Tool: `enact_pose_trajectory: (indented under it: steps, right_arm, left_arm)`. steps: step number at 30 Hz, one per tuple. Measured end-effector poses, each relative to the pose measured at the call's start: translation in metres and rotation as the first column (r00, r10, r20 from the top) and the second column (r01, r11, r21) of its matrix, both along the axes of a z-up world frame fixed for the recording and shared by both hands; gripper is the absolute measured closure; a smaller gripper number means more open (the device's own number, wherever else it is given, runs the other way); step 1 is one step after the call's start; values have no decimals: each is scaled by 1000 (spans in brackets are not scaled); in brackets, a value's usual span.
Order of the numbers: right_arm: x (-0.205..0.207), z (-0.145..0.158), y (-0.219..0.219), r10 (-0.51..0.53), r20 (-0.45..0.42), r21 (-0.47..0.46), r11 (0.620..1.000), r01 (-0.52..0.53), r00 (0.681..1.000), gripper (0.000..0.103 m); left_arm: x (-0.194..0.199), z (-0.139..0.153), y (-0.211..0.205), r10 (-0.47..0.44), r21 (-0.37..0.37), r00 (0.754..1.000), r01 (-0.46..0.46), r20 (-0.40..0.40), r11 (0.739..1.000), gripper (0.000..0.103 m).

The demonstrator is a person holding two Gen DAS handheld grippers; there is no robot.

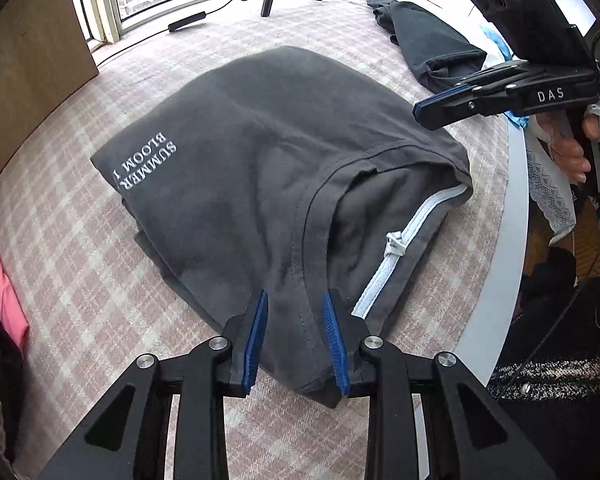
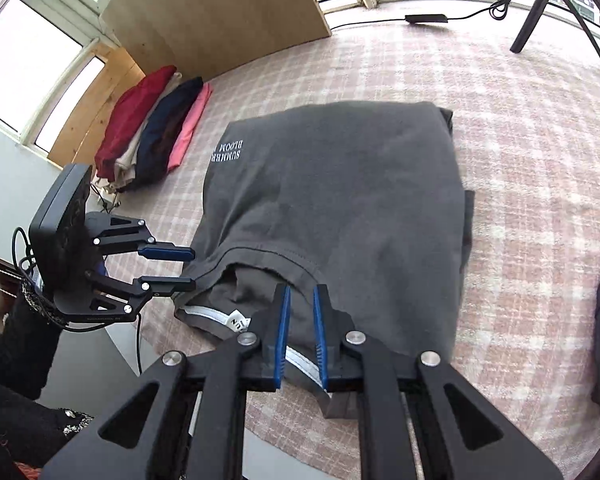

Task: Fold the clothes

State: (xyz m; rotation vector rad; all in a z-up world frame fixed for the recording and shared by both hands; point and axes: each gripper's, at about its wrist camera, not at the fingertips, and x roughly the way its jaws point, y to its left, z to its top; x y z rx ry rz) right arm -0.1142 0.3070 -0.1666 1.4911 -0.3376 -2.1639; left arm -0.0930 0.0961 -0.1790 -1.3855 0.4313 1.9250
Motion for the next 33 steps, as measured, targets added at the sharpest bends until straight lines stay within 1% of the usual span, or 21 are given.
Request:
enact_pose_trajectory:
  steps: [1,3,5,6,7,9,11,12,13,15,17,18,20,22,23,25,27,30,31,32,33]
  right_arm:
    - [-7,4,12,-32,-24,18,999,33,999,86]
    - [-24,6,29,-86,-56,67,994,90,995,86]
    - [-46,3,46,-106,-78,96,989,113,991,86]
    - [-58,-1,53,-112,-84,110,987,121,990,86]
    - [-70,-6,57,-112,-85,119,985,122,990,86]
    - [-91,-19,64,-102,-65,104,989,108,993,86]
    - [-110,-35,72,-78,-23,47,996,79,997,86]
    - [-118,-41,75,-72,-10,23,997,72,997,86]
    - [-124,-46,77,-65,0,0,998,65,998,86]
    - [-135,-55,76,-40,22,-49,998,41,999,86]
    - [-143,-60,74,-23,34,-73,997,26,999,86]
    - [-147,-62,71,-13,41,-77,997,16,999,86]
    - [-152,-67,65,11,53,-80,997,-7,999,86]
    - [-155,-70,59,37,64,-84,996,-32,997,86]
    - [-156,-72,55,52,70,-91,995,-45,996,86]
    - [-158,-75,51,66,81,-97,994,-58,995,86]
    - [-162,-78,50,65,95,-110,992,-55,993,86]
    - [-167,-80,53,69,106,-165,985,-51,992,85]
    - [-167,-81,55,73,109,-191,980,-51,991,87]
    - [-168,-81,56,77,106,-214,975,-53,991,91]
    - [-167,-79,57,83,95,-228,972,-59,992,97]
  left_arm:
    - [-4,8,11,-13,17,1000,13,-13,1000,76]
    - [-13,21,37,-49,60,998,51,-39,997,74]
    - [-24,19,70,-100,72,993,103,-55,992,71]
    - [-34,12,88,-122,68,991,126,-61,990,70]
    - [-45,-1,103,-138,53,989,141,-50,989,70]
    - [-52,-26,117,-166,1,986,166,26,986,70]
    - [-51,-28,116,-168,-14,984,169,62,985,71]
    - [-52,-21,115,-168,-24,983,171,76,985,71]
    - [-55,-12,115,-165,-36,984,168,58,985,71]
    - [-63,4,118,-167,-39,986,167,-6,985,69]
    - [-78,8,124,-159,-54,986,156,-49,986,68]
    - [-85,4,125,-151,-70,987,147,-51,987,68]
    - [-97,-11,122,-137,-106,990,133,-28,985,68]
    - [-98,-31,120,-137,-145,991,136,-1,980,68]
    - [-99,-37,117,-135,-145,991,134,7,980,68]
    - [-101,-39,111,-119,-111,993,120,14,987,68]
    - [-104,-39,106,-108,-94,994,110,29,989,67]
    - [-106,-38,101,-110,-84,993,112,33,990,67]
    - [-106,-38,100,-112,-82,993,115,31,990,67]
    - [-106,-38,98,-113,-78,993,115,32,990,67]
    - [-107,-38,96,-111,-72,993,113,33,991,67]
